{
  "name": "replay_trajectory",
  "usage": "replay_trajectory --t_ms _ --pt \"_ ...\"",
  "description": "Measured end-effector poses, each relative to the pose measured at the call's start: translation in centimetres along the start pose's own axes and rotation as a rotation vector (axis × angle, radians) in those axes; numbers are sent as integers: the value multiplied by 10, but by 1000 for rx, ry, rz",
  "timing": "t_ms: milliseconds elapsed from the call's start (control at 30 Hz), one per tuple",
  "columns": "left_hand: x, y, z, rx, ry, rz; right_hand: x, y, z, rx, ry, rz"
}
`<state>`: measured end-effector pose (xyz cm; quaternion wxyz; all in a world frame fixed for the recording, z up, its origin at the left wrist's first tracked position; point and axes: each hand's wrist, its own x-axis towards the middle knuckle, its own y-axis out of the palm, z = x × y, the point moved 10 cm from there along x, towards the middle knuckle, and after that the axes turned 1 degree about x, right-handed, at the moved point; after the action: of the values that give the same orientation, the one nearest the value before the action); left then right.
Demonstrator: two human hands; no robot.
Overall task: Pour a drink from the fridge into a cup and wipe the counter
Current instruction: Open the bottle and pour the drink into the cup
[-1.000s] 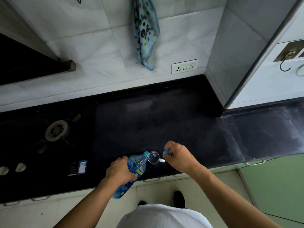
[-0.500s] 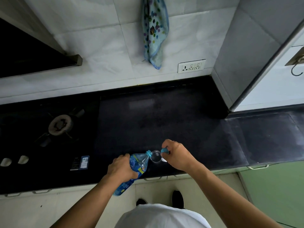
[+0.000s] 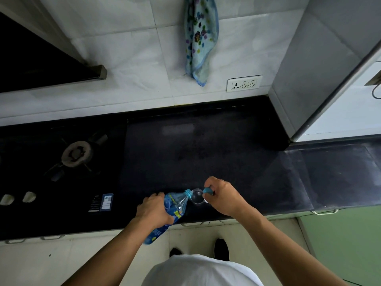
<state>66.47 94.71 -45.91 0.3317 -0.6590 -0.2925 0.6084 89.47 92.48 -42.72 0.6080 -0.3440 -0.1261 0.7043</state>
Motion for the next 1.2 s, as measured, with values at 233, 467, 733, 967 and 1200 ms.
replay_trajectory --t_ms 233,467,733,967,1200 --pt "1 1 0 8 12 -3 0 3 -2 16 21 17" --pt "-1 -6 -3 -3 36 -42 -1 3 -1 24 32 16" --pt "-8 -21 -3 -409 157 -152 1 -10 3 187 80 -93" --pt "-24 -43 -9 -552 251 -242 7 -31 58 239 -128 -83" --pt "-34 -66 -10 -558 302 -336 11 -46 96 -30 -243 -27"
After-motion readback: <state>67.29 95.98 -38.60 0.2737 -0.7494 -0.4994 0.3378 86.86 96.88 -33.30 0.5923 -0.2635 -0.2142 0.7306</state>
